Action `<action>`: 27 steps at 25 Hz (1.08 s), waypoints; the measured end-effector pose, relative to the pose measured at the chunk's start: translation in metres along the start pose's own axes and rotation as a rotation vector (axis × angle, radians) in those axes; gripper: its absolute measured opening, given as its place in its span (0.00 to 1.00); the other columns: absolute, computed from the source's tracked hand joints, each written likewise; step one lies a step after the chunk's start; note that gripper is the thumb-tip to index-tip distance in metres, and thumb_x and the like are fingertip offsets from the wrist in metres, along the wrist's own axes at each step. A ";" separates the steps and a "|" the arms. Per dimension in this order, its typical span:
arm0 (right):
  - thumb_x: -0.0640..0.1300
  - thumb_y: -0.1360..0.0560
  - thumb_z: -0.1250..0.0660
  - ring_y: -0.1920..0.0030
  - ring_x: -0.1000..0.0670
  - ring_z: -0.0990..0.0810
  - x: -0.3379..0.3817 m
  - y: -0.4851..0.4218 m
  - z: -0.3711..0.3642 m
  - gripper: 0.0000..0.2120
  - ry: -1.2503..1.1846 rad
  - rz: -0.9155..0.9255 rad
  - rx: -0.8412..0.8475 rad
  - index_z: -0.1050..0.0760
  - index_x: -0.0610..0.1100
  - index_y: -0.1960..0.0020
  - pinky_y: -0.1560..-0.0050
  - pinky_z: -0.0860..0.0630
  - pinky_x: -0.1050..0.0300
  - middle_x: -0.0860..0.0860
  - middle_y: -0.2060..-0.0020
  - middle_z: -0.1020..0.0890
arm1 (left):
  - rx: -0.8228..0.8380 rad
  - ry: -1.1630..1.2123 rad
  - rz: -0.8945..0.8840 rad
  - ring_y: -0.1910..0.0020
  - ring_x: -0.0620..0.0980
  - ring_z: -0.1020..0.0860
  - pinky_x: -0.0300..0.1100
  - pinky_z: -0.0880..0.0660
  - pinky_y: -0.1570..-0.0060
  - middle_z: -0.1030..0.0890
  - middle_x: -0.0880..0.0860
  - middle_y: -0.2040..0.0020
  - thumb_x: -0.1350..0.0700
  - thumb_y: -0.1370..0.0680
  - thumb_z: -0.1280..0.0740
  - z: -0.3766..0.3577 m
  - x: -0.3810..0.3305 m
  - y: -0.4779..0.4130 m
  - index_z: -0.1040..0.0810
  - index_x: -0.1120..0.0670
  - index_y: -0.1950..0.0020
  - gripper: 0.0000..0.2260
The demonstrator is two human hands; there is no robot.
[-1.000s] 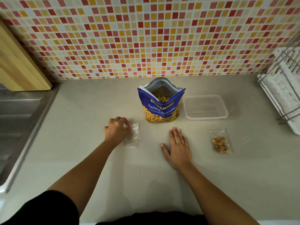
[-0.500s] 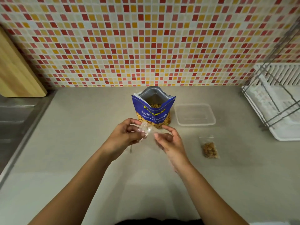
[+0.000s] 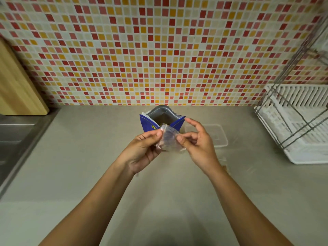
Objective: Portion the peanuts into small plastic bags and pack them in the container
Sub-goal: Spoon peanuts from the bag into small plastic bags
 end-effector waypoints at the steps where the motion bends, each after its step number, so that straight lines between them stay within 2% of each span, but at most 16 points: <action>1: 0.39 0.28 0.29 0.57 0.54 0.17 0.003 -0.003 0.001 0.25 0.005 0.013 0.000 0.33 0.58 0.38 0.50 0.21 0.57 0.53 0.62 0.16 | 0.002 0.035 0.008 0.73 0.42 0.22 0.32 0.24 0.73 0.18 0.51 0.69 0.63 0.25 0.37 -0.003 -0.002 -0.001 0.16 0.59 0.63 0.11; 7: 0.40 0.25 0.33 0.53 0.56 0.17 0.015 -0.018 0.002 0.22 0.020 0.075 0.006 0.35 0.57 0.37 0.50 0.23 0.62 0.54 0.58 0.16 | -0.005 0.206 0.113 0.70 0.44 0.20 0.32 0.24 0.72 0.17 0.52 0.66 0.59 0.32 0.33 -0.011 -0.009 -0.005 0.17 0.57 0.61 0.05; 11: 0.39 0.25 0.33 0.52 0.56 0.17 0.020 -0.026 -0.002 0.21 0.016 0.101 0.017 0.35 0.55 0.37 0.49 0.23 0.63 0.55 0.57 0.16 | 0.039 0.251 0.145 0.71 0.45 0.20 0.33 0.23 0.71 0.18 0.52 0.67 0.61 0.29 0.36 -0.011 -0.015 -0.005 0.16 0.57 0.62 0.08; 13: 0.41 0.26 0.31 0.51 0.56 0.17 0.020 -0.028 0.001 0.21 -0.002 0.077 -0.001 0.34 0.53 0.37 0.50 0.22 0.64 0.54 0.56 0.16 | -0.008 0.081 0.041 0.71 0.44 0.21 0.33 0.23 0.70 0.19 0.52 0.67 0.63 0.25 0.38 -0.007 -0.023 -0.005 0.16 0.57 0.61 0.11; 17: 0.44 0.31 0.27 0.55 0.54 0.17 0.026 -0.028 0.008 0.23 -0.042 0.006 -0.035 0.32 0.52 0.40 0.57 0.23 0.65 0.49 0.57 0.17 | -0.205 -0.600 -0.246 0.65 0.47 0.21 0.38 0.21 0.60 0.19 0.54 0.63 0.62 0.24 0.35 0.003 -0.051 -0.003 0.20 0.55 0.58 0.06; 20: 0.41 0.31 0.28 0.54 0.50 0.16 0.031 -0.029 0.005 0.21 -0.122 -0.002 0.002 0.31 0.53 0.42 0.51 0.21 0.59 0.47 0.58 0.16 | -0.318 -1.007 -0.381 0.66 0.47 0.21 0.39 0.21 0.61 0.18 0.54 0.64 0.61 0.24 0.34 0.002 -0.061 -0.004 0.21 0.56 0.57 0.04; 21: 0.40 0.30 0.29 0.54 0.49 0.16 0.032 -0.030 0.004 0.21 -0.150 -0.007 0.001 0.31 0.54 0.42 0.49 0.21 0.57 0.46 0.58 0.16 | -0.338 -1.054 -0.403 0.67 0.47 0.21 0.39 0.22 0.62 0.18 0.53 0.65 0.61 0.24 0.34 0.001 -0.062 -0.004 0.21 0.55 0.57 0.04; 23: 0.40 0.29 0.29 0.54 0.50 0.16 0.031 -0.031 0.004 0.21 -0.165 -0.006 -0.003 0.31 0.55 0.42 0.49 0.22 0.57 0.46 0.58 0.17 | -0.334 -1.003 -0.394 0.66 0.46 0.22 0.37 0.25 0.64 0.19 0.53 0.64 0.62 0.25 0.34 0.000 -0.063 -0.006 0.21 0.53 0.59 0.06; 27: 0.39 0.32 0.27 0.55 0.53 0.18 0.030 -0.031 0.008 0.30 -0.072 -0.019 0.073 0.36 0.53 0.35 0.54 0.22 0.62 0.49 0.54 0.19 | -0.302 -0.928 -0.383 0.65 0.44 0.23 0.31 0.27 0.67 0.20 0.52 0.64 0.62 0.25 0.34 0.003 -0.073 -0.008 0.21 0.52 0.60 0.07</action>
Point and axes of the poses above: each hand's wrist, its own y-axis away from the middle knuckle, its own z-axis out of the back of the hand, x = y × z, the point moved 2 cm from there along -y, towards the middle knuckle
